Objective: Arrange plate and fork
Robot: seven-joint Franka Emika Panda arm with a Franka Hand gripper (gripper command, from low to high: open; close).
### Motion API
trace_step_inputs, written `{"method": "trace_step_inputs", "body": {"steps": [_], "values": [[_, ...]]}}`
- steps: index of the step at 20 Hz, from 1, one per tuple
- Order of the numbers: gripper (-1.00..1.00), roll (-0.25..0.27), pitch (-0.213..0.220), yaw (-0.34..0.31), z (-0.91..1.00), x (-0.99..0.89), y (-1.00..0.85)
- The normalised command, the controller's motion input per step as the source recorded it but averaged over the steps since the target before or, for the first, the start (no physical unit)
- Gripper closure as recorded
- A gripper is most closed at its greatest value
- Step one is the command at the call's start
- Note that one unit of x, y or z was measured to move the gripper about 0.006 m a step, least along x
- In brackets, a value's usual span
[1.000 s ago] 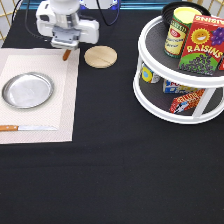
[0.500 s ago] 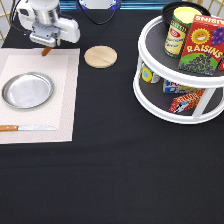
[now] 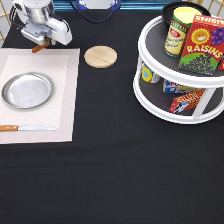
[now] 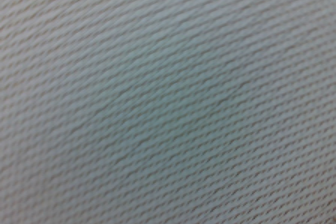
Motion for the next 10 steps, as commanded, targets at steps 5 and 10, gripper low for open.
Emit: {"method": "trace_step_inputs", "body": {"steps": [5,10], "values": [[1.0,0.059,-0.034,-0.364,0.03,-0.08,0.0],[1.0,0.04,-0.036,-0.367,0.0,-0.06,0.0]]}}
